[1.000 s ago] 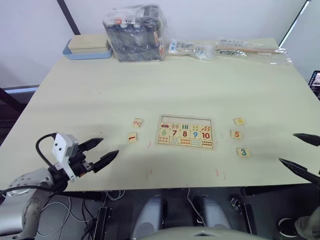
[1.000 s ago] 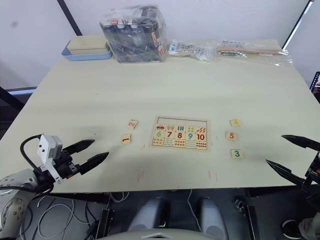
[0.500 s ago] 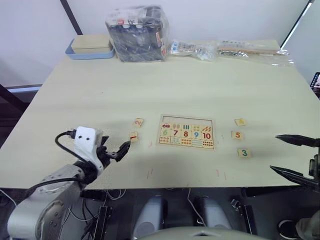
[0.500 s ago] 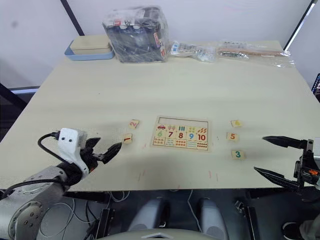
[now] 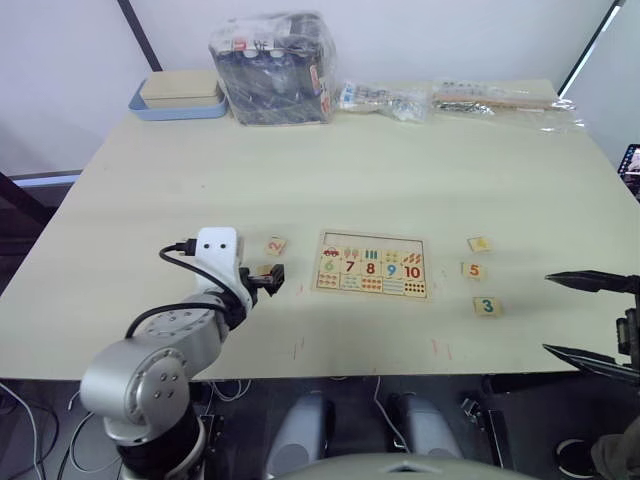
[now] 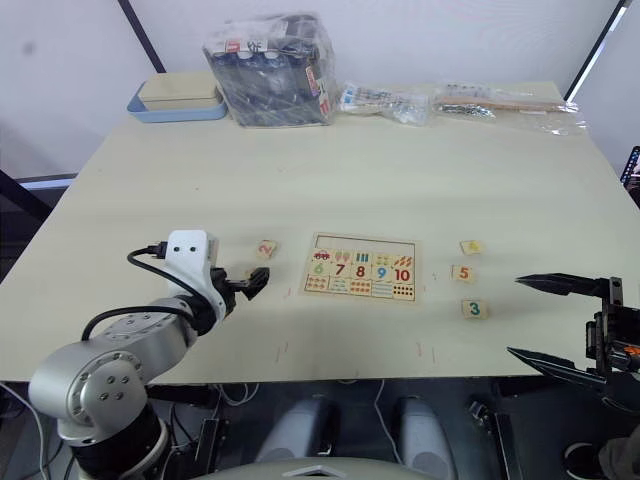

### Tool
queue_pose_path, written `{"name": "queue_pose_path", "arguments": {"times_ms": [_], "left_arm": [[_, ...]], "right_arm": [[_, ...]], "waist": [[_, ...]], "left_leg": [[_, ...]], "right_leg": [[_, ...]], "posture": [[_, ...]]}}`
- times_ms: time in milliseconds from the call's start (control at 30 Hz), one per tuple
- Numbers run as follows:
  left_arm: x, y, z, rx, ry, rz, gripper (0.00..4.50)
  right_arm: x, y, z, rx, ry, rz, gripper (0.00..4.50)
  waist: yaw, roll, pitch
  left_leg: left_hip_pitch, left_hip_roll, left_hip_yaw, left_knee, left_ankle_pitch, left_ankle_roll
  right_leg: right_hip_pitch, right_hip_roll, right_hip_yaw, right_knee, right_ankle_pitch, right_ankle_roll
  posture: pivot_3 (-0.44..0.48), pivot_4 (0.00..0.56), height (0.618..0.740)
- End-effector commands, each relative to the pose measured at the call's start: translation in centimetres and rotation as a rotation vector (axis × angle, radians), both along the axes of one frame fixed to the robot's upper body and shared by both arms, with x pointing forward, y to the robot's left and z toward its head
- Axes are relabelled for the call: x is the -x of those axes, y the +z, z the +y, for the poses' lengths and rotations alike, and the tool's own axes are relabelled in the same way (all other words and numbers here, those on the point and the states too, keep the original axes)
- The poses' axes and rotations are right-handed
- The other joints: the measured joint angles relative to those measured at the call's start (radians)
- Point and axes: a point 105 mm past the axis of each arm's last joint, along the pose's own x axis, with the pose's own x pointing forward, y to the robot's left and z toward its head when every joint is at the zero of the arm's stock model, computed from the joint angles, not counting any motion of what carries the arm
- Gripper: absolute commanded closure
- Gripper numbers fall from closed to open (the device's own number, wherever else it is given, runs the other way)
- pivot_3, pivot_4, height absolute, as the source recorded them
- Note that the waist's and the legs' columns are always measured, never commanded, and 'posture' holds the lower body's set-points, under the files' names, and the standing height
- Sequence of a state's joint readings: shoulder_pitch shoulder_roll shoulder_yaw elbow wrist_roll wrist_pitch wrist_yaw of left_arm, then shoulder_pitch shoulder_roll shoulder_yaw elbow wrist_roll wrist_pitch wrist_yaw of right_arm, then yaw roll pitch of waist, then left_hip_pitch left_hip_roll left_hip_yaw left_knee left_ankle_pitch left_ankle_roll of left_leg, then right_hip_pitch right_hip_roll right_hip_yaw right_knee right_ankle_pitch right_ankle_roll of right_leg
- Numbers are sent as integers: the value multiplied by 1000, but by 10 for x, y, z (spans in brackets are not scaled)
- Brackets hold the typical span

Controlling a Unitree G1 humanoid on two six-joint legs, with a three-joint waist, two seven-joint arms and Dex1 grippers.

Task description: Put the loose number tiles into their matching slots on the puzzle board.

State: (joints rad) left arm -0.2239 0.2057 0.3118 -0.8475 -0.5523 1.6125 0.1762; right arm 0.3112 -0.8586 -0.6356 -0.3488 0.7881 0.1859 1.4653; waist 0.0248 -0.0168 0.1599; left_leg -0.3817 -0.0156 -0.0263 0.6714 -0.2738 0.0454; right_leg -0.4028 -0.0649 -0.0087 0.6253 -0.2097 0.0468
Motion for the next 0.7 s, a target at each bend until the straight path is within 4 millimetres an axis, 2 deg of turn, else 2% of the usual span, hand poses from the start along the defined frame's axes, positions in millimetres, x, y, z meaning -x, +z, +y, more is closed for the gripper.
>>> {"name": "queue_pose_path", "arguments": {"times_ms": [33,700], "left_arm": [[-1,3,-1,-28,10,-14,54],[0,-19,-5,-41,127,70,54]], "right_arm": [[0,10,0,-23,11,-32,0],[2,18,0,-12,11,-3,0]], "waist": [[1,0,0],[15,0,0]], "left_leg": [[0,0,0,0,0,0],[0,-1,0,0,0,0]], "right_leg": [[0,0,0,0,0,0],[0,-4,1,0,0,0]], "posture": [[0,150,740],[0,150,740]]}}
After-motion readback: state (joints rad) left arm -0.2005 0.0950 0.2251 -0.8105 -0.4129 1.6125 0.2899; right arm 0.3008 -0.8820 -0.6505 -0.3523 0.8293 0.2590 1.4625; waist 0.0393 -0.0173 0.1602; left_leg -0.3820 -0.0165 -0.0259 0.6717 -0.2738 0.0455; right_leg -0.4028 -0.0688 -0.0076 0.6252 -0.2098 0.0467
